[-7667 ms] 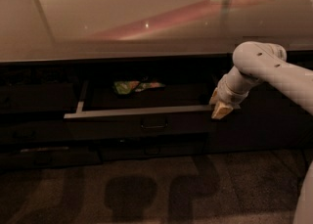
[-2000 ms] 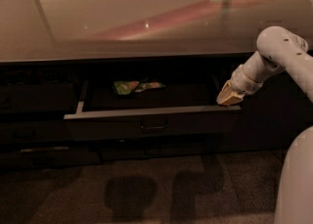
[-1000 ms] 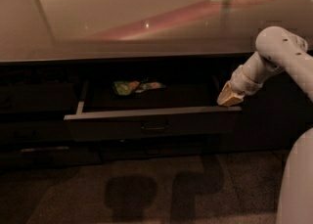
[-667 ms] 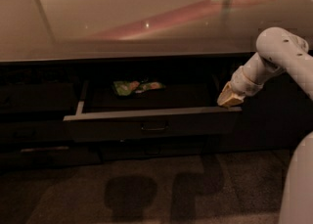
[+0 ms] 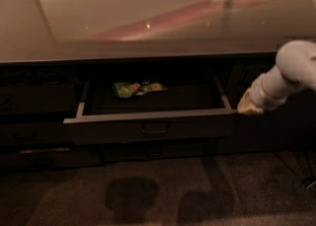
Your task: Open top drawer
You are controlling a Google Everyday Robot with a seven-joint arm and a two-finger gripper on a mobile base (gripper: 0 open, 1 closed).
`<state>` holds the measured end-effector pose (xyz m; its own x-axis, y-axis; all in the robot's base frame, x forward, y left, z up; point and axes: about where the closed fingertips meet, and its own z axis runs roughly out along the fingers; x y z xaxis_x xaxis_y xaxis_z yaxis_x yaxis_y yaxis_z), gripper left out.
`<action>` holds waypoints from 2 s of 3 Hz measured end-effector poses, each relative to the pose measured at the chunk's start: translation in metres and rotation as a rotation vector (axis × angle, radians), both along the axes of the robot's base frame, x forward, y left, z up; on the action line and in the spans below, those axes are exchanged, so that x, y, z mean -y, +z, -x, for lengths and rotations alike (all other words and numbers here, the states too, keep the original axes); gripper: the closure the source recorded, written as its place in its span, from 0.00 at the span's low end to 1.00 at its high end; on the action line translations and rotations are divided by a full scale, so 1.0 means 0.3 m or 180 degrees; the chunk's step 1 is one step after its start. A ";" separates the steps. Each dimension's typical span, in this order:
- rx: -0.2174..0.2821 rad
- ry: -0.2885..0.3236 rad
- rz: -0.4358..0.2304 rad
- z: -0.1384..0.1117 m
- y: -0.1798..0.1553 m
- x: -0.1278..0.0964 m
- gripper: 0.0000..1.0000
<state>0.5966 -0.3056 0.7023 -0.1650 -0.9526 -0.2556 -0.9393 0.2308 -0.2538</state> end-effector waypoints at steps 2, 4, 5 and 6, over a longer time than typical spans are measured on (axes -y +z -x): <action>-0.0461 -0.0002 0.0163 0.263 -0.271 -0.022 1.00; -0.0444 0.0056 0.0067 0.232 -0.232 -0.040 1.00; -0.0227 0.0201 -0.0097 0.168 -0.055 -0.085 1.00; -0.0227 0.0201 -0.0097 0.168 -0.055 -0.085 1.00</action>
Offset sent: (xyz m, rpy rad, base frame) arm -0.0385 -0.0027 -0.0369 -0.0356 0.0458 -0.0267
